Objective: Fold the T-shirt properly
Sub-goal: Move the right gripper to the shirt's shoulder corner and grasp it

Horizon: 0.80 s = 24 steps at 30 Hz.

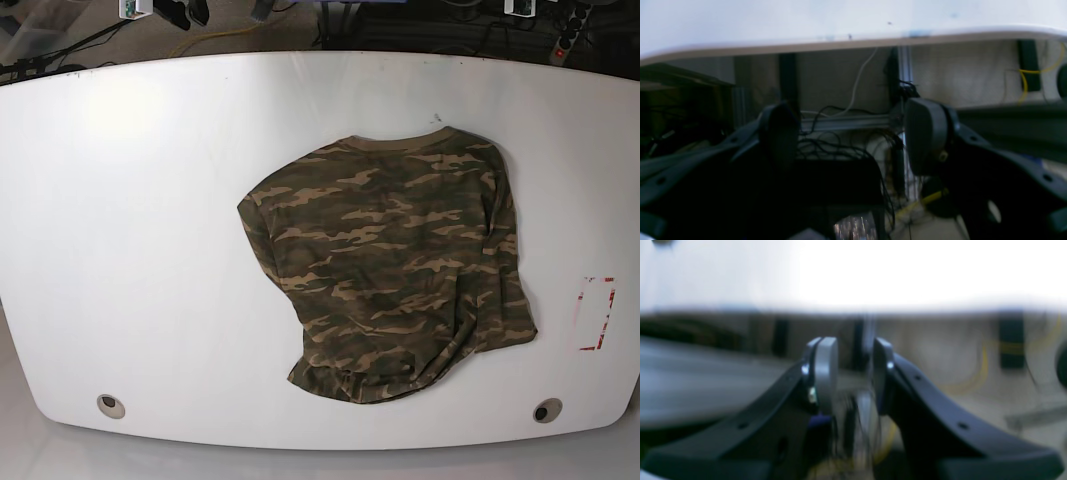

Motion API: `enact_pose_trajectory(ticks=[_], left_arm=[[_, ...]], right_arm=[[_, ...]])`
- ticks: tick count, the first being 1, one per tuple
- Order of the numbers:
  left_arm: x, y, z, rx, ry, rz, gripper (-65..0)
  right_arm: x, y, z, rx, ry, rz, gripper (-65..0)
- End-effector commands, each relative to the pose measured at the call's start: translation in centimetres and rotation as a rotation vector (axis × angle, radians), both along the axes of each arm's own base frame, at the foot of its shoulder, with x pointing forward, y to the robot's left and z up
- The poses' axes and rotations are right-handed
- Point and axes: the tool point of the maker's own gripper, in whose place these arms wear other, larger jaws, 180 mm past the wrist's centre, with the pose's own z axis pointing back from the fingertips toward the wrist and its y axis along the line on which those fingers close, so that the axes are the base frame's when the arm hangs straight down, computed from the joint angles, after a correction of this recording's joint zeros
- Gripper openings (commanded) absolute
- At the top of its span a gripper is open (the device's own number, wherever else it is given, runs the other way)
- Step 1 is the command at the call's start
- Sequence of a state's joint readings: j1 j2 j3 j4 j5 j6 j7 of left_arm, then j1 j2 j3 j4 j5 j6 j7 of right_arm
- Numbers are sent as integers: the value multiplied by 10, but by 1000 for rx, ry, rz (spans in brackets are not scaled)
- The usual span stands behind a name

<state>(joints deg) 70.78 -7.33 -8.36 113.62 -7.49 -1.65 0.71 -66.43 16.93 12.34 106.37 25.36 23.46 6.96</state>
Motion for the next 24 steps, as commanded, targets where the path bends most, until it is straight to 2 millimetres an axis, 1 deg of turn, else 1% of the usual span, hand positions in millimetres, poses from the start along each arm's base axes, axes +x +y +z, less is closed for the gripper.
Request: enact_pose_trajectory(ticks=[1, 7, 9, 10, 12, 14, 16, 19, 21, 24], left_arm=[[26, 0, 11, 3, -98, -2, -201], [59, -1, 16, 6, -183, -13, -200], [67, -1, 17, 7, -207, -16, -199], [72, -1, 19, 8, -220, -15, -199], [84, 0, 22, 11, -253, -17, -197], [91, 1, 24, 13, -273, -16, -196], [95, 3, 25, 21, -281, -34, -196], [98, 6, 28, 35, -284, -69, -196], [99, 7, 28, 39, -284, -76, -196], [99, 7, 28, 41, -284, -80, -196]], right_arm=[[27, 4, 12, 5, -69, 27, -479], [80, 21, 18, 8, -135, 58, -476], [92, 24, 17, 5, -135, 73, -453], [97, 26, 17, 5, -137, 76, -423], [115, 30, 17, 7, -151, 78, -323], [127, 36, 17, 13, -149, 80, -236], [137, 40, 17, 15, -148, 87, -201], [152, 47, 16, 24, -123, 107, -192], [167, 50, 19, 58, -114, 114, -190], [182, 56, 23, 106, -100, 130, -190]])
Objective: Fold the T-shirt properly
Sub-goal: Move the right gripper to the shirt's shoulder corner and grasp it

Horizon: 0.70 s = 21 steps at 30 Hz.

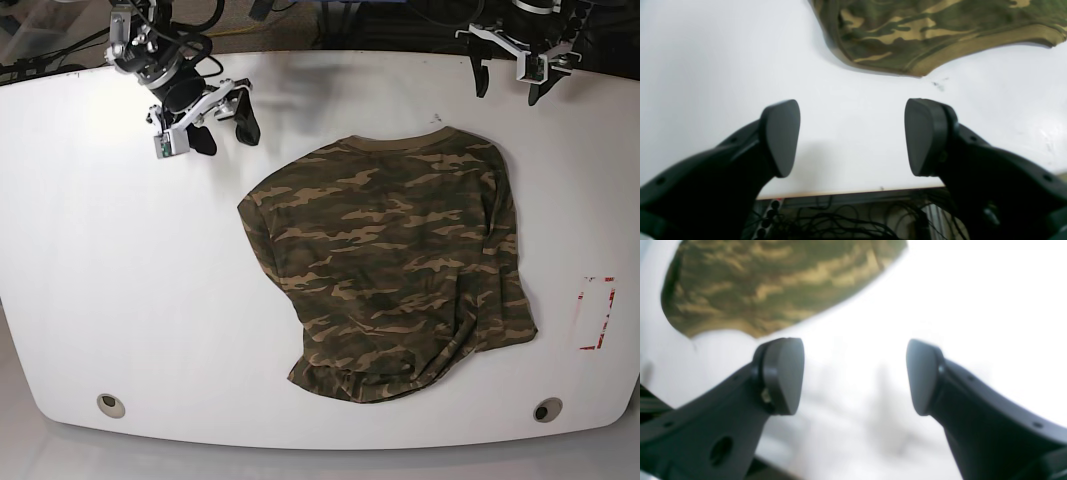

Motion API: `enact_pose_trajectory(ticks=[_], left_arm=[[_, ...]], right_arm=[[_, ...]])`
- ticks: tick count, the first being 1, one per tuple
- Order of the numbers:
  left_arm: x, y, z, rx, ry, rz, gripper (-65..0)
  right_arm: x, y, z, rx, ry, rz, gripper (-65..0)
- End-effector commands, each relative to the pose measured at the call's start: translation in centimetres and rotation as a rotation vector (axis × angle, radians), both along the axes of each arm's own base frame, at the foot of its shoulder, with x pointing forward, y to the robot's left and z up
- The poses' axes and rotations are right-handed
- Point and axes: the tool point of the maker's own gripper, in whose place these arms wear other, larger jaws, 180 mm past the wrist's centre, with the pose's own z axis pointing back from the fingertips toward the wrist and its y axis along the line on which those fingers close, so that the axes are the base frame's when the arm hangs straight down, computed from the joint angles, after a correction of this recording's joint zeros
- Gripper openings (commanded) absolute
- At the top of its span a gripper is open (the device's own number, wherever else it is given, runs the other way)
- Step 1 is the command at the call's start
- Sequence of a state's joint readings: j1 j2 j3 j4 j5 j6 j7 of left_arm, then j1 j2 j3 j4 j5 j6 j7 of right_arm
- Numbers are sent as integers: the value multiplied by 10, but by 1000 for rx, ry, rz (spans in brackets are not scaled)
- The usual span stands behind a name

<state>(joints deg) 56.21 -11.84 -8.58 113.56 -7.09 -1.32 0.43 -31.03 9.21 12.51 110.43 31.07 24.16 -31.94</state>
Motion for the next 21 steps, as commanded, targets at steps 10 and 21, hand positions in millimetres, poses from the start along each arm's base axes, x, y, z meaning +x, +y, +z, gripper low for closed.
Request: enact_pose_trajectory(ticks=[10, 21], left_arm=[[-1, -4, 6, -9, -23, -7, -203], [-1, -3, 7, -8, -23, -6, -203]], right_arm=[[55, 13, -8, 160, 89, 43, -190], [71, 6, -41, 197, 175, 0, -190]])
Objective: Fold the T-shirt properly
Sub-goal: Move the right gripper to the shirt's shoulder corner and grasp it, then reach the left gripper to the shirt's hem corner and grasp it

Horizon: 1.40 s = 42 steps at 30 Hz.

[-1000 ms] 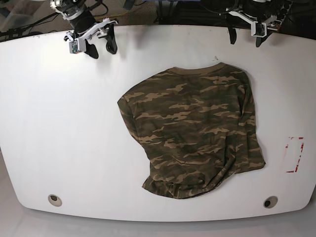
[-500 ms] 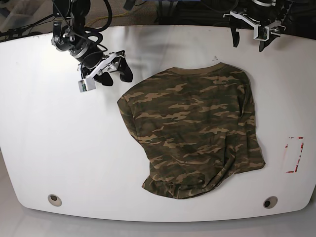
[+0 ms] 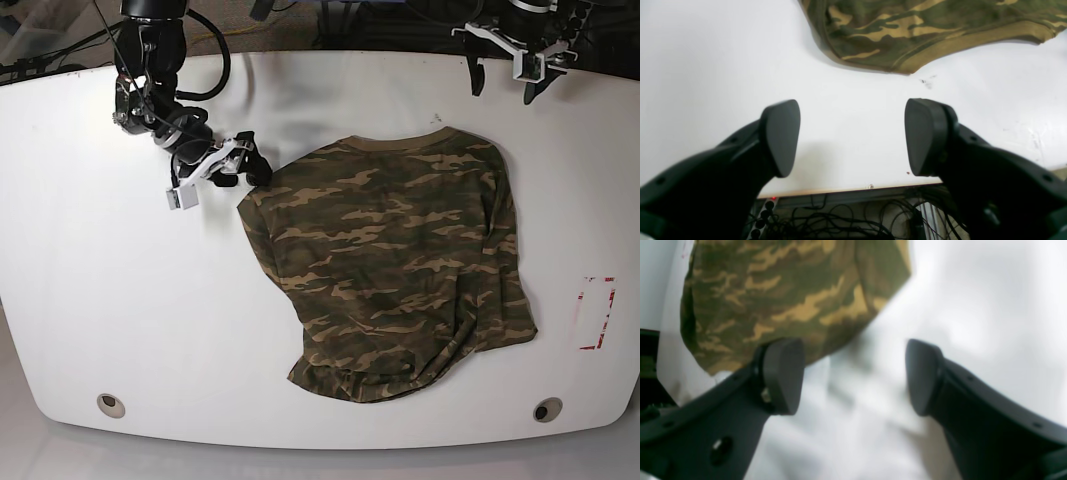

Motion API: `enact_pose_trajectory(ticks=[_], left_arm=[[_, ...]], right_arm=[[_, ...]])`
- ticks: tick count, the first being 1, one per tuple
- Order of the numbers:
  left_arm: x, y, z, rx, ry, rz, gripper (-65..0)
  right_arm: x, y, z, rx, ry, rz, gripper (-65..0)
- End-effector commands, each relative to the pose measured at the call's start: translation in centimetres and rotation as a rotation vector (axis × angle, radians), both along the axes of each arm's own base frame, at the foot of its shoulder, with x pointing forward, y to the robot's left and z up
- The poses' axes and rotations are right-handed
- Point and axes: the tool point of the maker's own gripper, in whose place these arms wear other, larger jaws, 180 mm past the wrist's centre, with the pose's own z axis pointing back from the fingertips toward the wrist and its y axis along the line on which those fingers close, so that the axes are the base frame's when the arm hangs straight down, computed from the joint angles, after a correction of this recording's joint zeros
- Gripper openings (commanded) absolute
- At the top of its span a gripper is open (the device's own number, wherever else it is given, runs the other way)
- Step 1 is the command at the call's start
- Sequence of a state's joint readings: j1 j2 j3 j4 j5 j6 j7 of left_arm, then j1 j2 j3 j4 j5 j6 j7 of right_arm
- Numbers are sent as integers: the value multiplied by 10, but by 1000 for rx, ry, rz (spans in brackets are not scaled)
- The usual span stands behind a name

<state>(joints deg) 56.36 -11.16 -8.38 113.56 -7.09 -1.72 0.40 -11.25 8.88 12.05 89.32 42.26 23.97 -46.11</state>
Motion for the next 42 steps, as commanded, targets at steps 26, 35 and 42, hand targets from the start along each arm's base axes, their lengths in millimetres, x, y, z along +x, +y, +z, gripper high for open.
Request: enact_pose_trajectory(ticks=[26, 35, 42], left_arm=[[8, 1, 10, 9, -46, -5, -204], [23, 1, 17, 6, -92, -4, -204], [44, 0, 28, 1, -157, -2, -203]], right_arm=[[36, 38, -18, 28, 52, 33, -650], [17, 6, 14, -92, -52, 84, -650], [0, -22, 42, -194, -121, 117, -650]])
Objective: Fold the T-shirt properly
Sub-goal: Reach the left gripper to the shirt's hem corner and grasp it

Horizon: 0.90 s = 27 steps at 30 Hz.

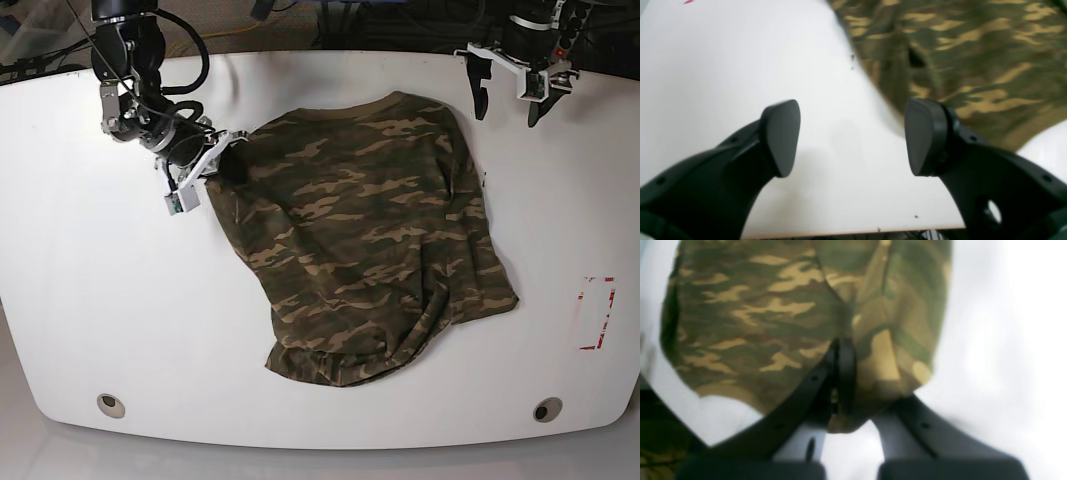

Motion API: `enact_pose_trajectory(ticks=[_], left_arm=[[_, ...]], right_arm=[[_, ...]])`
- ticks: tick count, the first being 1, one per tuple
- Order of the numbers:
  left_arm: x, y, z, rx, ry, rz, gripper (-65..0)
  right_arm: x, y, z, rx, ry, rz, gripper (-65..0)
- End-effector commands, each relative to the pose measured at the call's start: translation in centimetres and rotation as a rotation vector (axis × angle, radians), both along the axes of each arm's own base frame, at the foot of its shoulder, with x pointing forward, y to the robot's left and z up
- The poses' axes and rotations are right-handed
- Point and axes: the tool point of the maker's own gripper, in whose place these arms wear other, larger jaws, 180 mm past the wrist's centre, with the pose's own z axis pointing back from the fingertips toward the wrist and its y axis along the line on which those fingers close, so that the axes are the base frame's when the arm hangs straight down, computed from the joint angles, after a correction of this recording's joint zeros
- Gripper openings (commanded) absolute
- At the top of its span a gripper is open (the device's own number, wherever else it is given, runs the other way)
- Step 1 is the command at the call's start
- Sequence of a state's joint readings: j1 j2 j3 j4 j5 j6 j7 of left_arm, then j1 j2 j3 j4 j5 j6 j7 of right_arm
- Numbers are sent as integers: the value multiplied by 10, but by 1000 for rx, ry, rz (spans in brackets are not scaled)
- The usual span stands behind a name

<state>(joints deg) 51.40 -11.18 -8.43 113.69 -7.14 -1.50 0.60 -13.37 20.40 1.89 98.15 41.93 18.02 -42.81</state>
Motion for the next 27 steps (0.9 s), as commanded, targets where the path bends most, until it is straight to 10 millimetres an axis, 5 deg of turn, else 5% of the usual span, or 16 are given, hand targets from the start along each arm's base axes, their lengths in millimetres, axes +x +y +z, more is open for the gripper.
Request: enact_pose_trajectory(ticks=[1, 7, 13, 27], left_arm=[[19, -1, 19, -1, -89, -6, -203], [66, 0, 44, 1, -223, -3, -199], [126, 8, 52, 15, -172, 34, -197], [232, 17, 13, -58, -24, 41, -197]], right_arm=[[4, -19, 20, -32, -64, -18, -650], [5, -36, 24, -62, -75, -41, -650], [5, -34, 23, -57, -72, -44, -650], [3, -33, 14, -42, -46, -60, -650]])
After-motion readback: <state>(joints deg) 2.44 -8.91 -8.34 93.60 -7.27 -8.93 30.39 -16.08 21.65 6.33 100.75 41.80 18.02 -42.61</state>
